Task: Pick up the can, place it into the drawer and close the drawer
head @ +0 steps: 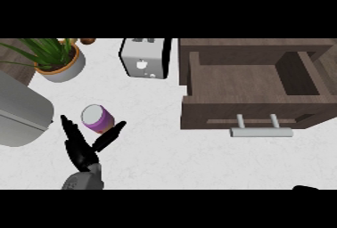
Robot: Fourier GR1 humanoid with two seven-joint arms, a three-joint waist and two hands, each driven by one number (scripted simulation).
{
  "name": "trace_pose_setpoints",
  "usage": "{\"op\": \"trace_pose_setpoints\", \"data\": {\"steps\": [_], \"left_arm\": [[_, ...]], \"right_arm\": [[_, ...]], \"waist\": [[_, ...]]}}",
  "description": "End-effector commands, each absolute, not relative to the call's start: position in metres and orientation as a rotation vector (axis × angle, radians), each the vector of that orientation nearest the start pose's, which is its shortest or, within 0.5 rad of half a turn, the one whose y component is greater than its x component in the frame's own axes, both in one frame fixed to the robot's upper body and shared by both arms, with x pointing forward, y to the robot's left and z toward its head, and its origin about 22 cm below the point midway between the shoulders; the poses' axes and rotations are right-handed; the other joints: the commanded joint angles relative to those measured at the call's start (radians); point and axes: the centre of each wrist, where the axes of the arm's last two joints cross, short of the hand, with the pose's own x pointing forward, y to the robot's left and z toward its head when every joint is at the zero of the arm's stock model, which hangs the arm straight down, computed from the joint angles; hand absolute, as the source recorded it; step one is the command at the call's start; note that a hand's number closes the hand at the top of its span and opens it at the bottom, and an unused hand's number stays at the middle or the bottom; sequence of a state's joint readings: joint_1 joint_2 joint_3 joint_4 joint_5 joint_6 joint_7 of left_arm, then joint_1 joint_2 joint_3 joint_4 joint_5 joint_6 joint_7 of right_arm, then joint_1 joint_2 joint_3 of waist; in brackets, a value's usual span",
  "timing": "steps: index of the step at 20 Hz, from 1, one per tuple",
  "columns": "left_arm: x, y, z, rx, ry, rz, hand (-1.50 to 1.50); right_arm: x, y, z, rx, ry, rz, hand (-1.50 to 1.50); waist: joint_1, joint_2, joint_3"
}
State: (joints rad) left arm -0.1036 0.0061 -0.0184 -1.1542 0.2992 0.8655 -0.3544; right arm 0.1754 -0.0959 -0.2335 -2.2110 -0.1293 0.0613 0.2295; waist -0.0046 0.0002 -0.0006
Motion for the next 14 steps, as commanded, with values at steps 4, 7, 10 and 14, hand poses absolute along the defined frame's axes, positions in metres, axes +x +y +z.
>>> {"op": "trace_pose_setpoints", "data": {"steps": [4,7,10,14], "left_arm": [[0.259,0.221,-0.100,0.649,-1.349,0.672,-1.50],[0.270,0.237,-0.115,0.662,-1.333,0.685,-1.50],[0.255,0.245,-0.131,0.680,-1.336,0.704,-1.50],[0.269,0.260,-0.123,0.660,-1.366,0.661,-1.50]], "right_arm": [[0.158,-0.302,0.137,-0.203,-1.823,-0.061,-1.50],[0.159,-0.291,0.119,-0.205,-1.823,-0.067,-1.50],[0.163,-0.294,0.133,-0.218,-1.848,-0.054,-1.50],[0.152,-0.299,0.129,-0.203,-1.837,-0.061,-1.50]], "waist": [[0.000,0.000,0.000],[-0.003,0.001,0.000],[0.000,0.001,0.000],[-0.002,0.000,0.000]]}}
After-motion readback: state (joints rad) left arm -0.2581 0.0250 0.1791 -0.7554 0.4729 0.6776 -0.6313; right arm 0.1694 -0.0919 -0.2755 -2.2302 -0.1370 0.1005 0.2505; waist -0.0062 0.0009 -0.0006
